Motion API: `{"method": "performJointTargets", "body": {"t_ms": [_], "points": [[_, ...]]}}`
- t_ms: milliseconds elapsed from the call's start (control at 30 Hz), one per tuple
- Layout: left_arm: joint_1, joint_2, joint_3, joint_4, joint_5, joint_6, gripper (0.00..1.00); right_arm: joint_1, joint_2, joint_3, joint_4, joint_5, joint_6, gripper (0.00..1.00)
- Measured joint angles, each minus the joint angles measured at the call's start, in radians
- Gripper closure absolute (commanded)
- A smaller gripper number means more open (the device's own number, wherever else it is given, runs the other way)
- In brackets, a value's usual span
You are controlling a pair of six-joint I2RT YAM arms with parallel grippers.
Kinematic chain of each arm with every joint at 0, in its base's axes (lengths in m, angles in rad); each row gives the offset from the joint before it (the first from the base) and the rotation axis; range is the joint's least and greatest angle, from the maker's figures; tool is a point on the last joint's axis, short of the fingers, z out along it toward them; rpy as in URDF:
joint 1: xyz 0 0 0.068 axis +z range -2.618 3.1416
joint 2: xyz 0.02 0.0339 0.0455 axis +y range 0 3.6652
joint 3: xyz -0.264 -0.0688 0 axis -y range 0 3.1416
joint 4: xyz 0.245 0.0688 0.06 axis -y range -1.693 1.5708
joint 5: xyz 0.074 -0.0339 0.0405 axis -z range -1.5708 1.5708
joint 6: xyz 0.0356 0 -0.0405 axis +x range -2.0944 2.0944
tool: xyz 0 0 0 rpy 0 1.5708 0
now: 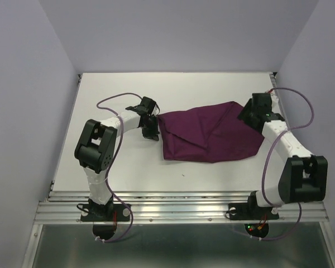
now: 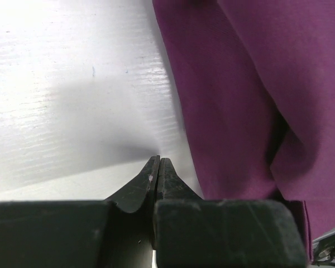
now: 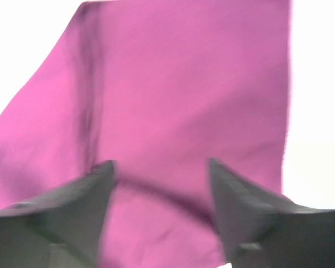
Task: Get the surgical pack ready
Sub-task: Pack the surgical kit at the center of the board.
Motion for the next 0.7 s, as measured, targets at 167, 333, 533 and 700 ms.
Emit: {"method": "performJointTargets", "body": {"t_ms": [167, 333, 533, 700], "points": [[0.004, 0.032, 0.035, -0.014, -0.022, -0.002, 1.0, -0.209, 0.183, 0.129, 0.0, 0.011, -0.044, 0.14], [0.016, 0.059, 0.116, -0.037, -0.06, -0.002, 1.0, -0.298, 0.296, 0.156, -0.003, 0.014, -0.07, 0.14], [0.04, 0.105, 0.203, -0.042, -0.084, -0.002, 1.0, -0.398, 0.36, 0.174, 0.006, 0.016, -0.099, 0.15], [0.045, 0.131, 0.206, -0.049, -0.087, -0.002, 1.0, -0.455, 0.41, 0.174, 0.038, -0.03, -0.119, 0.28]]}}
